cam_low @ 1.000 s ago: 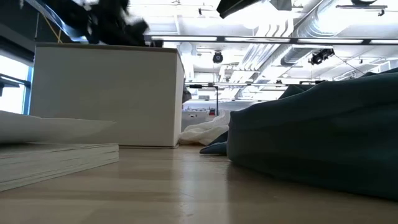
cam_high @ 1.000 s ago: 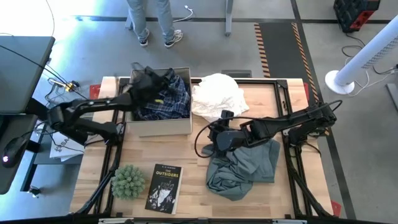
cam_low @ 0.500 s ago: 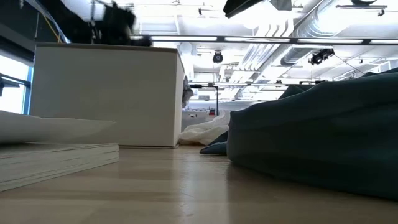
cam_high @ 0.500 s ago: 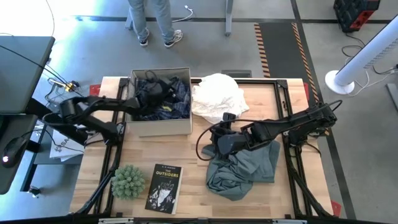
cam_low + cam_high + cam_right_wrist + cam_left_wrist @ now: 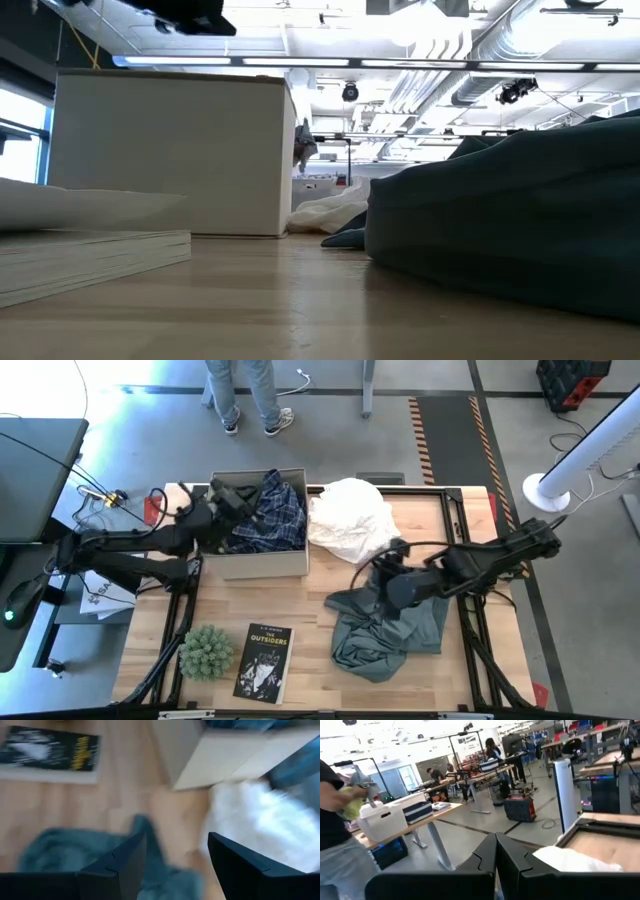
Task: Sort clothes
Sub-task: Put the blue pants into the laundry organizer
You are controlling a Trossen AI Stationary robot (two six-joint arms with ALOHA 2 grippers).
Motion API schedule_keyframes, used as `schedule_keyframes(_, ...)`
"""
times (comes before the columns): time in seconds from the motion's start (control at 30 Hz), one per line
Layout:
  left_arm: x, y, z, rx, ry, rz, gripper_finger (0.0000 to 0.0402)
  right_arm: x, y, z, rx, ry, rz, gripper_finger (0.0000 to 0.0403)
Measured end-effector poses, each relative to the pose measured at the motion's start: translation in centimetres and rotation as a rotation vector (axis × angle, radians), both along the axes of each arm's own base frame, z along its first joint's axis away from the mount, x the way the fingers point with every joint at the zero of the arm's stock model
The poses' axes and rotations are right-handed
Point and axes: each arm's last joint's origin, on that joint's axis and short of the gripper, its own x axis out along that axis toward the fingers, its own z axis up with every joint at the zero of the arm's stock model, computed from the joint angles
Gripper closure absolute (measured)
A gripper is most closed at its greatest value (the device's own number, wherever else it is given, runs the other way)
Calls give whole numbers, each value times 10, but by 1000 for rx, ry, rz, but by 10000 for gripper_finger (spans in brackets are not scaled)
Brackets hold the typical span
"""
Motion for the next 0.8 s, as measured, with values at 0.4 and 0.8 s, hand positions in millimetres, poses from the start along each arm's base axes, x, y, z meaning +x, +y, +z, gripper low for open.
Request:
schedule_keyframes(0.4,23,-83,-39,-38,185,-128,401,-27,12,-101,317,270,-163,190)
schedule_keyframes(0.8,37,-124,-71,-37,286,-251,401,-36,-3,-244,392,267,-200,210)
